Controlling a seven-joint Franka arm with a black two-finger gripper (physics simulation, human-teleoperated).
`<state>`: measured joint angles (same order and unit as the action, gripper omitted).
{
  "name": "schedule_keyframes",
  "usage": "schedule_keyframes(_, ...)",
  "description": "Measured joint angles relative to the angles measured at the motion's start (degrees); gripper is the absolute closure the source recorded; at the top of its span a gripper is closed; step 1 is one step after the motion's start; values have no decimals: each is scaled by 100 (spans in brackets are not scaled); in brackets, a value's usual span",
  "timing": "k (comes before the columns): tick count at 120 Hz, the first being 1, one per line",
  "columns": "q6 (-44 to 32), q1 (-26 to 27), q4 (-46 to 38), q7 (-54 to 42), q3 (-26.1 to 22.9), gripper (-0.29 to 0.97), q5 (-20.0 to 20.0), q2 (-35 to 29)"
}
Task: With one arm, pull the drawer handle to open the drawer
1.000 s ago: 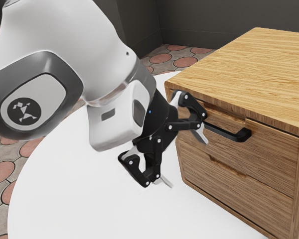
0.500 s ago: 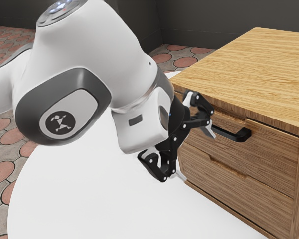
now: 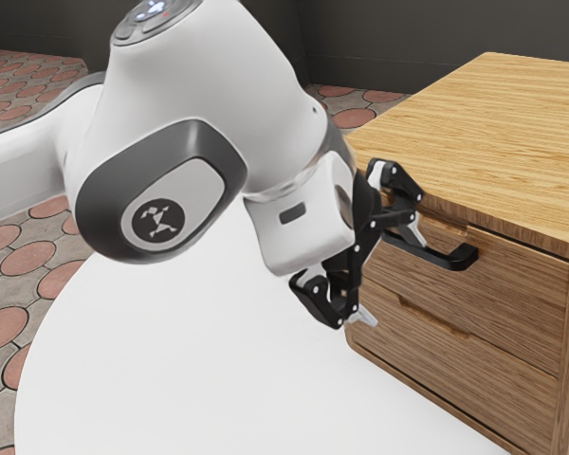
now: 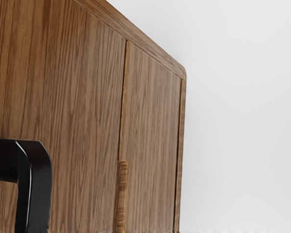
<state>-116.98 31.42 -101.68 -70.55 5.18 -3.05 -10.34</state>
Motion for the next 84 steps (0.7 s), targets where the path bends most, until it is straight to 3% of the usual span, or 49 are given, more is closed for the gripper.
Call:
schedule_keyframes(45, -33, 5, -14, 158, 159, -3, -102, 120)
schedule_keyframes(62, -61, 13, -42, 207, 162, -17, -107, 150)
schedule_keyframes(67, -65, 0, -52, 219, 158, -9, -102, 161)
schedule_keyframes(84, -82, -21, -63, 264, 159, 0, -100, 199)
